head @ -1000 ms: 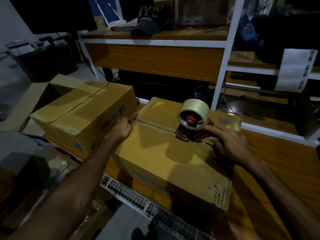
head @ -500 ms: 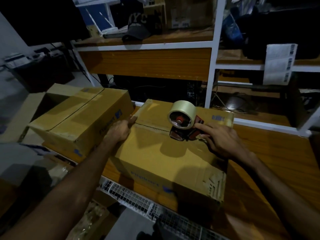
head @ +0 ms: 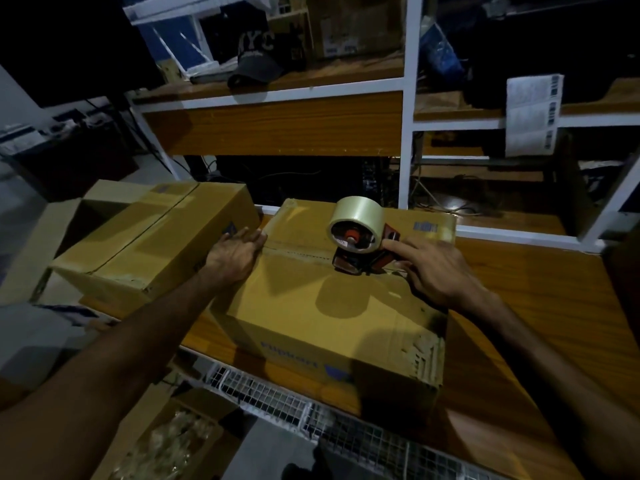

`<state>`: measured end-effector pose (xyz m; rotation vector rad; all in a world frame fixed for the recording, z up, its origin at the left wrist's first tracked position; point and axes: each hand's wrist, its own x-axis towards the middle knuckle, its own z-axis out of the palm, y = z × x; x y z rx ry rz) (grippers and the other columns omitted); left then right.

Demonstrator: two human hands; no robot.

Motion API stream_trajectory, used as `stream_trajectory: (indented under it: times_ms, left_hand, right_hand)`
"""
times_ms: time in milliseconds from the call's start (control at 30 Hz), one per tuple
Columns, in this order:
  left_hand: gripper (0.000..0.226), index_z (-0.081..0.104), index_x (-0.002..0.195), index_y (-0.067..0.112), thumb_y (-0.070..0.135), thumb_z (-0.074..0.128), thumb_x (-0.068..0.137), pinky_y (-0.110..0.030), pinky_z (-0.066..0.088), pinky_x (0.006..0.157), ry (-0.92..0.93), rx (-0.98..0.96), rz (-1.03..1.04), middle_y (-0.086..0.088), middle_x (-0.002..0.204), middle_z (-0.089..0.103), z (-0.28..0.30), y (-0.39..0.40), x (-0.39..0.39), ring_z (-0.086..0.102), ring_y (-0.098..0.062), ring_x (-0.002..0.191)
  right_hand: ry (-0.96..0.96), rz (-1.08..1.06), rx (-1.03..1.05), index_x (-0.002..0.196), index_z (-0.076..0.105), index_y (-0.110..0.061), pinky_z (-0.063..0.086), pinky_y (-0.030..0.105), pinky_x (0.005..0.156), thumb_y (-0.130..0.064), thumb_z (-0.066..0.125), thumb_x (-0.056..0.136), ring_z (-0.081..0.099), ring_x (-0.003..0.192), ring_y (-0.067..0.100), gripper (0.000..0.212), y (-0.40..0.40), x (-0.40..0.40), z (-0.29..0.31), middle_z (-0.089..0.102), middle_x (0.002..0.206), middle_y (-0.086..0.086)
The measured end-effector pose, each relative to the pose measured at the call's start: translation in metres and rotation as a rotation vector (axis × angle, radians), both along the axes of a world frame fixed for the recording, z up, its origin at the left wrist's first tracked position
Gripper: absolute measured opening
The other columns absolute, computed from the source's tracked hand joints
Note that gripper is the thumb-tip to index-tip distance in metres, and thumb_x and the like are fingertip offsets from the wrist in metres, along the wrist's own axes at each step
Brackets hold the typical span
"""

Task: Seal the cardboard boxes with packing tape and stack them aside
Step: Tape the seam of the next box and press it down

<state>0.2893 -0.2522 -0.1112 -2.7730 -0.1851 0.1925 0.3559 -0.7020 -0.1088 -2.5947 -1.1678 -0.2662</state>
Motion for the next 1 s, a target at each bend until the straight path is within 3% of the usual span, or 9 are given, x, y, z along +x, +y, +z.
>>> stream_trajectory:
  times_ms: [167, 300, 400, 533, 633, 733, 867, 967, 1000]
  left_hand:
    - [0.061, 0.011, 0.166, 0.026, 0.035, 0.033, 0.111, -0.056, 0.026, 0.124, 0.025, -0.014, 0.031, 0.005, 0.175, 0.011, -0.001, -0.003, 0.002, 0.016, -0.026, 0.160]
    - [0.058, 0.012, 0.166, 0.026, 0.036, 0.031, 0.112, -0.056, 0.027, 0.123, 0.016, -0.057, 0.018, 0.004, 0.175, 0.012, -0.002, -0.002, 0.003, 0.017, -0.027, 0.160]
    - [0.059, 0.009, 0.167, 0.026, 0.034, 0.029, 0.112, -0.056, 0.029, 0.123, 0.028, -0.062, 0.015, 0.004, 0.175, 0.009, -0.004, 0.002, 0.002, 0.016, -0.027, 0.160]
    - [0.058, 0.009, 0.167, 0.025, 0.035, 0.027, 0.113, -0.056, 0.029, 0.122, 0.030, -0.051, 0.013, 0.002, 0.175, 0.009, 0.000, -0.003, 0.001, 0.017, -0.028, 0.160]
    - [0.057, 0.010, 0.167, 0.024, 0.036, 0.025, 0.113, -0.057, 0.028, 0.122, 0.038, -0.037, 0.016, 0.002, 0.175, 0.009, 0.001, -0.004, 0.000, 0.015, -0.029, 0.160]
    - [0.056, 0.017, 0.166, 0.022, 0.036, 0.027, 0.113, -0.059, 0.029, 0.121, 0.024, -0.073, 0.034, 0.000, 0.175, 0.012, -0.002, -0.002, 0.006, 0.016, -0.031, 0.159]
    - [0.051, 0.037, 0.155, 0.014, 0.037, 0.032, 0.110, -0.063, 0.035, 0.116, -0.105, -0.116, 0.108, -0.009, 0.169, 0.021, -0.011, -0.026, 0.009, 0.022, -0.037, 0.155]
    - [0.050, 0.043, 0.151, 0.012, 0.030, 0.040, 0.104, -0.059, 0.038, 0.114, -0.137, -0.165, -0.144, -0.017, 0.159, 0.037, -0.009, -0.096, 0.000, 0.038, -0.042, 0.144]
    - [0.055, 0.040, 0.156, 0.015, 0.024, 0.045, 0.102, -0.057, 0.035, 0.117, -0.106, -0.264, -0.237, -0.017, 0.160, 0.038, -0.009, -0.128, -0.004, 0.038, -0.042, 0.146]
  right_hand:
    - [0.043, -0.014, -0.008, 0.159, 0.039, -0.038, 0.056, 0.045, 0.089, -0.032, 0.049, 0.109, 0.063, 0.116, 0.027, 0.052, -0.022, 0.003, 0.000, 0.058, 0.142, 0.006]
    - [0.190, -0.056, 0.077, 0.157, 0.038, -0.044, 0.058, 0.052, 0.092, -0.051, 0.038, 0.106, 0.064, 0.124, 0.028, 0.052, -0.087, 0.008, -0.005, 0.061, 0.147, 0.002]
    - [0.203, -0.078, 0.164, 0.155, 0.045, -0.040, 0.058, 0.053, 0.093, -0.051, 0.035, 0.107, 0.064, 0.125, 0.026, 0.051, -0.125, 0.000, -0.008, 0.064, 0.145, 0.002]
    - [0.214, -0.130, 0.288, 0.152, 0.050, -0.034, 0.057, 0.054, 0.097, -0.066, 0.032, 0.106, 0.063, 0.126, 0.020, 0.059, -0.164, -0.012, -0.015, 0.065, 0.143, 0.000]
    - [0.209, -0.188, 0.325, 0.151, 0.052, -0.030, 0.056, 0.052, 0.097, -0.044, 0.047, 0.106, 0.062, 0.125, 0.019, 0.047, -0.192, -0.016, -0.027, 0.064, 0.144, 0.003]
    - [0.237, -0.206, 0.393, 0.149, 0.053, -0.027, 0.054, 0.040, 0.094, -0.022, 0.057, 0.107, 0.062, 0.121, 0.012, 0.043, -0.204, -0.023, -0.043, 0.064, 0.143, 0.006]
    - [0.269, -0.218, 0.465, 0.147, 0.057, -0.026, 0.050, 0.042, 0.105, -0.018, 0.059, 0.107, 0.058, 0.131, 0.014, 0.040, -0.194, -0.022, -0.064, 0.062, 0.146, 0.000]
    - [0.307, -0.228, 0.557, 0.142, 0.055, -0.029, 0.046, 0.028, 0.101, -0.017, 0.055, 0.109, 0.057, 0.128, 0.005, 0.035, -0.191, -0.028, -0.076, 0.059, 0.143, -0.004]
    - [0.305, -0.232, 0.572, 0.142, 0.054, -0.029, 0.044, 0.025, 0.101, -0.021, 0.054, 0.109, 0.057, 0.127, 0.003, 0.034, -0.190, -0.031, -0.078, 0.060, 0.142, -0.005]
